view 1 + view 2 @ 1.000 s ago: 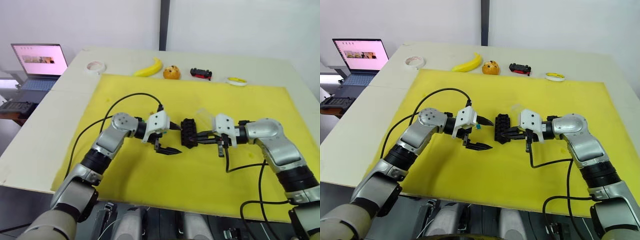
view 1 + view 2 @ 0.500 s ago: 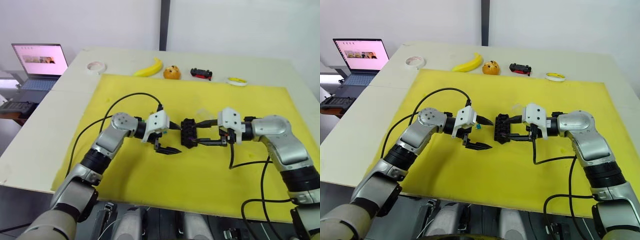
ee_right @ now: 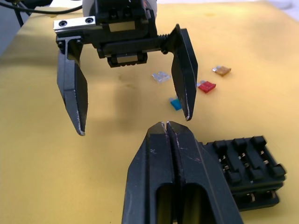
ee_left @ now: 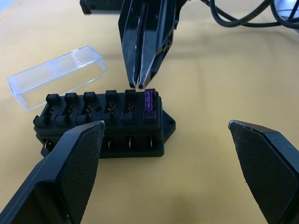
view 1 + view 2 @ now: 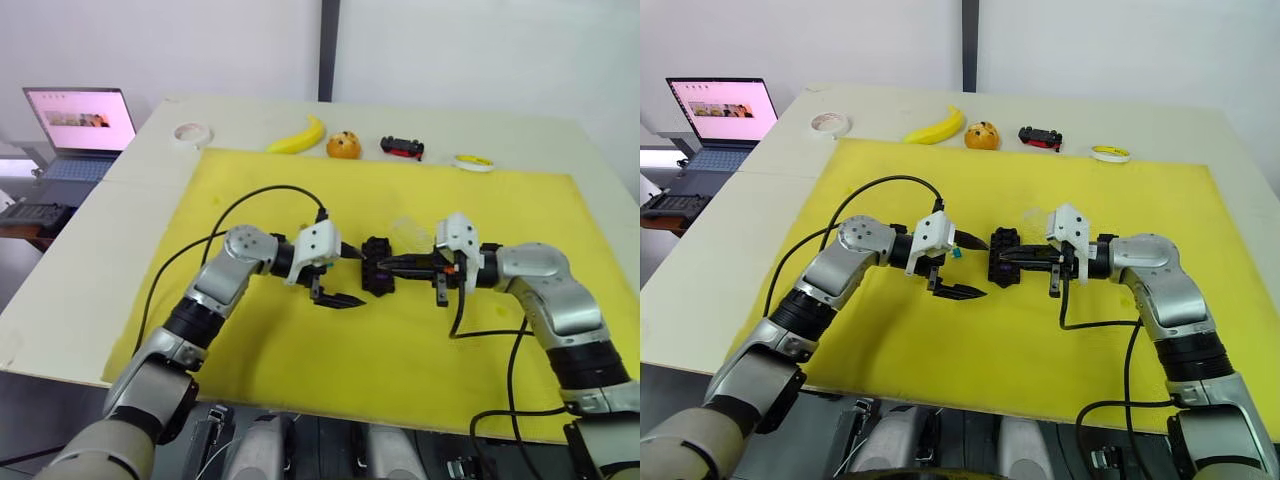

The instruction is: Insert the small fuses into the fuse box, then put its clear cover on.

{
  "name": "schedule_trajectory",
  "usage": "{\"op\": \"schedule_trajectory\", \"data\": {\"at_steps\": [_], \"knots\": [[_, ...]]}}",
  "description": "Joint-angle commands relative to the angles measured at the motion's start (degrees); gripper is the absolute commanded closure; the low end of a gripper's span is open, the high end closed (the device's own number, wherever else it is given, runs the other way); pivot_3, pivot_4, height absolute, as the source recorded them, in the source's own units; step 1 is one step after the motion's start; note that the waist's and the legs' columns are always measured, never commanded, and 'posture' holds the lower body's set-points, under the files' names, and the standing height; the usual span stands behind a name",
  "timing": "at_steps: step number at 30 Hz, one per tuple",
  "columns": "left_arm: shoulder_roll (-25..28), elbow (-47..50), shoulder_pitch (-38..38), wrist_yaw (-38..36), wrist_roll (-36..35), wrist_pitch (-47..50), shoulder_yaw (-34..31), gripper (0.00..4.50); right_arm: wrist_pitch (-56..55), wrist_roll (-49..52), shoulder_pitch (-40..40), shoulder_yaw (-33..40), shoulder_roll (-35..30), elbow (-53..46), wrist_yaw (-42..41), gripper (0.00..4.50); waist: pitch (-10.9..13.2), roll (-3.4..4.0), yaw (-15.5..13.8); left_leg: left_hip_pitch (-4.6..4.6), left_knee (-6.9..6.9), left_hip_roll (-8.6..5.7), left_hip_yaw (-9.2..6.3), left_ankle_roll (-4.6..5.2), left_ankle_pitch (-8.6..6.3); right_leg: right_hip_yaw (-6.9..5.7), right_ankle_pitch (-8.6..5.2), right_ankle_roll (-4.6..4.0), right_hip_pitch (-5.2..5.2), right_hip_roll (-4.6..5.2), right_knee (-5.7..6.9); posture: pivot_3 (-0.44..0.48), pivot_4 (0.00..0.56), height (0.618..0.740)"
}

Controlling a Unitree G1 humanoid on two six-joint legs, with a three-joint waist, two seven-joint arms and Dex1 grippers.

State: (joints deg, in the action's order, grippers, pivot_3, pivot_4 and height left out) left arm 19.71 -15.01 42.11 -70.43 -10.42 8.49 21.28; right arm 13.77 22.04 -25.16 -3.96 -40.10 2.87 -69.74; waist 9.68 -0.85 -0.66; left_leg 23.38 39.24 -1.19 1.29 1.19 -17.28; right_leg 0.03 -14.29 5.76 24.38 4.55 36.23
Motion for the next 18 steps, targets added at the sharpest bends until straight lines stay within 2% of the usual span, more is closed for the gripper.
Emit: {"op": "schedule_trajectory", "data": {"at_steps": [1, 4, 8, 14, 18], "knots": [[-0.26, 0.93, 1.33, 0.15, 0.49, -0.52, -0.76, 0.00, -0.49, -1.43, 0.59, -0.37, -0.19, 0.22, 0.09, 4.47, 0.00, 0.00, -0.02, 0.00, 0.00, 0.00, 0.00, 0.00, 0.00, 0.00, 0.00, 0.00, 0.00, 0.00, 0.00, 0.000, 0.150, 0.740], [-0.30, 0.84, 1.37, 0.22, 0.59, -0.62, -0.77, 0.00, 0.03, -5.97, 2.32, -3.26, -1.25, 0.86, 1.27, 4.47, -0.02, 0.01, 0.00, 0.00, 0.00, 0.00, 0.01, 0.00, 0.00, 0.00, 0.00, 0.00, 0.00, 0.00, 0.00, 0.000, 0.150, 0.740], [-0.47, 0.57, 1.51, 0.42, 0.76, -0.65, -0.95, 0.00, -0.09, -5.90, 4.29, -3.44, -1.38, -0.47, 1.16, 4.47, -0.07, 0.00, 0.00, -0.13, 0.01, 0.00, 0.00, 0.01, 0.00, -0.01, 0.00, 0.00, -0.16, -0.02, 0.01, 0.000, 0.150, 0.740], [0.36, 1.85, 0.34, 1.19, 0.45, 0.09, -1.92, 0.00, 2.90, -0.91, 1.67, 2.28, 0.72, -5.89, 6.08, 4.47, -0.07, 0.01, 0.04, -0.19, 0.02, 0.00, -0.01, 0.01, -0.01, 0.00, 0.00, 0.00, -0.21, -0.02, 0.02, 0.000, 0.150, 0.740], [2.48, 7.61, -2.36, 2.02, -2.18, 3.74, -4.84, 0.00, 7.21, 3.12, 0.93, 7.69, -1.80, -11.05, 7.77, 4.47, -0.06, 0.03, 0.08, -0.07, 0.02, 0.02, -0.01, 0.00, 0.00, 0.02, 0.00, 0.00, -0.01, 0.02, 0.08, 0.000, 0.150, 0.740]]}}
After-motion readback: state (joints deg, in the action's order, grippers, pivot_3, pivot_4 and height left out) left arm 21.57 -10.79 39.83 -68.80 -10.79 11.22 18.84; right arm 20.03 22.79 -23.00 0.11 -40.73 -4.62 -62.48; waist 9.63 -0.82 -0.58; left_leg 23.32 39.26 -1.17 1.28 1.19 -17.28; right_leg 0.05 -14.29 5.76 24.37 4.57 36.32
